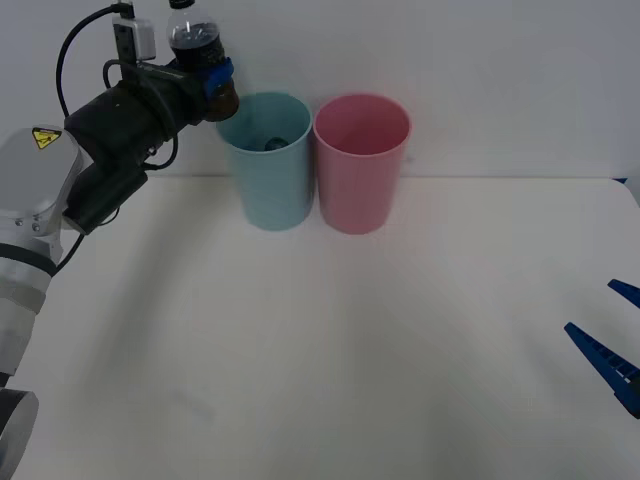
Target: Grasp the object on the table and drop it into the matching bin: aluminum can to the light blue bin, PET bottle to the pink bin.
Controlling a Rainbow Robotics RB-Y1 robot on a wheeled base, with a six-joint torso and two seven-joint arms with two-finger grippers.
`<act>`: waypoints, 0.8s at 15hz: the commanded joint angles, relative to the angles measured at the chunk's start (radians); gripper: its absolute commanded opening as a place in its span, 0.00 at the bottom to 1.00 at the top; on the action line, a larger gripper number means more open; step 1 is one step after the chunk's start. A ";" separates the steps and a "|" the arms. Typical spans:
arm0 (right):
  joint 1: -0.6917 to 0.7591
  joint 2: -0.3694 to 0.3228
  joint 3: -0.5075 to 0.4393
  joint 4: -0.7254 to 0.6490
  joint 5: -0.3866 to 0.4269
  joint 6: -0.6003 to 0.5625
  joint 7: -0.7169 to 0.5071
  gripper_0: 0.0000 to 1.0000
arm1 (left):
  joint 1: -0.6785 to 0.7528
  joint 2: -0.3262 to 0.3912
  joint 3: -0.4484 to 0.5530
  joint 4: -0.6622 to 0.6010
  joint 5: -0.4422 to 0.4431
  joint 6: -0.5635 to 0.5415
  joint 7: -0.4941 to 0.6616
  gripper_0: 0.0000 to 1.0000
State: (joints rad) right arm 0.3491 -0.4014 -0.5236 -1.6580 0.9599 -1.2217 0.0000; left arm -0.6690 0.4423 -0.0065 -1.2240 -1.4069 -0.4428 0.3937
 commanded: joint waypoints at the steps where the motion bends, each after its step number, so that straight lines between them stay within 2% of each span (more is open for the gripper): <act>1: 0.000 0.000 0.000 0.000 0.000 0.000 0.000 1.00 | -0.030 -0.014 -0.053 0.000 0.008 0.055 0.011 0.00; 7: 0.000 0.000 0.000 0.000 0.000 0.000 0.000 1.00 | -0.057 -0.086 -0.115 0.000 -0.001 0.133 -0.006 0.00; 12: 0.000 0.000 0.000 0.000 0.000 0.000 0.000 1.00 | -0.098 -0.089 -0.240 0.000 0.078 0.207 -0.018 0.00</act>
State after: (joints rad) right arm 0.3491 -0.4014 -0.5236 -1.6580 0.9599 -1.2217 0.0000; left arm -0.7551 0.3528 -0.2160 -1.2235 -1.3474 -0.2564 0.3799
